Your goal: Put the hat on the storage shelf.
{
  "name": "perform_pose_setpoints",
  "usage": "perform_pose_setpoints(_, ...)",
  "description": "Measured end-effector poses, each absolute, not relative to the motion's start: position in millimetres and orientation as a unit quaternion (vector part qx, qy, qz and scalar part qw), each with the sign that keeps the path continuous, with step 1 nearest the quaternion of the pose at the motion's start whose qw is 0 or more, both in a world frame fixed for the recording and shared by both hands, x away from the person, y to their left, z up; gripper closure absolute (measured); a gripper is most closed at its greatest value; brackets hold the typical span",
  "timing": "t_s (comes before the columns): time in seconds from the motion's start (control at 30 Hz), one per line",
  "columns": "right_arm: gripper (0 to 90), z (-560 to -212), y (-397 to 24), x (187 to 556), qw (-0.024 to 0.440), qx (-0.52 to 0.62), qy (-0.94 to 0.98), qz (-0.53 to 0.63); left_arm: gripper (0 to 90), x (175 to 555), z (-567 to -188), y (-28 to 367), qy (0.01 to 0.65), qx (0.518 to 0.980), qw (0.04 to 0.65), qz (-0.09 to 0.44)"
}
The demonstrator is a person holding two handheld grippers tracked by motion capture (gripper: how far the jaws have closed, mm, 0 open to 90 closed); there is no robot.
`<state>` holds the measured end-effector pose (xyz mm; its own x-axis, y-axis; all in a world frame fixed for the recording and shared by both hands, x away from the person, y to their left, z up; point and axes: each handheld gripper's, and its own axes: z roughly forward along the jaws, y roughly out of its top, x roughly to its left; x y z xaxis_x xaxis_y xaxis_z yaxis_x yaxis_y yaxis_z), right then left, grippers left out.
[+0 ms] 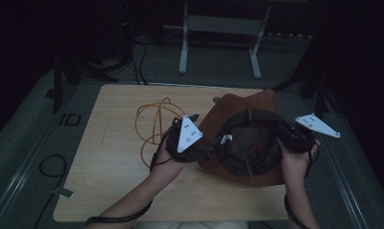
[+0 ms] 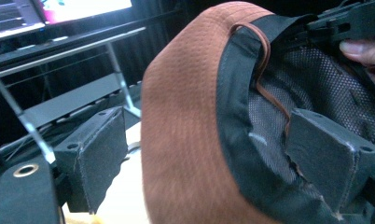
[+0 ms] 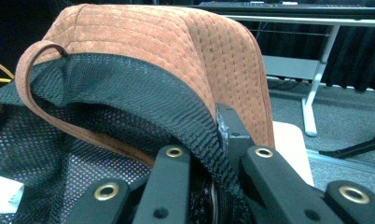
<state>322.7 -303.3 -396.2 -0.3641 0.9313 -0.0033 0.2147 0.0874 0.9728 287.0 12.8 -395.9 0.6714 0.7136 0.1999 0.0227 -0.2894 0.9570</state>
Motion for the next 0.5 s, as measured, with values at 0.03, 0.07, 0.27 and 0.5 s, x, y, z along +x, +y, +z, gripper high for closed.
perform_pose_setpoints(0.03, 84.0, -396.0, -303.9, 322.2, 0.351, 0.442, 0.648, 0.512, 13.7, 291.0, -396.5, 8.2, 0.249, 0.740, 0.540, 0.315)
perform_pose_setpoints(0.07, 83.9, -395.8, -304.9, 321.6, 0.348, 0.443, 0.646, 0.515, 13.7, 296.2, -397.0, 2.7, 0.251, 0.743, 0.537, 0.311)
perform_pose_setpoints(0.27, 83.8, -393.8, -307.9, 318.4, 0.348, 0.443, 0.642, 0.520, 14.6, 313.6, -399.8, -25.4, 0.251, 0.754, 0.510, 0.329)
perform_pose_setpoints(0.5, 83.8, -392.6, -307.3, 316.5, 0.349, 0.442, 0.643, 0.519, 18.4, 335.0, -407.7, -49.5, 0.281, 0.770, 0.475, 0.320)
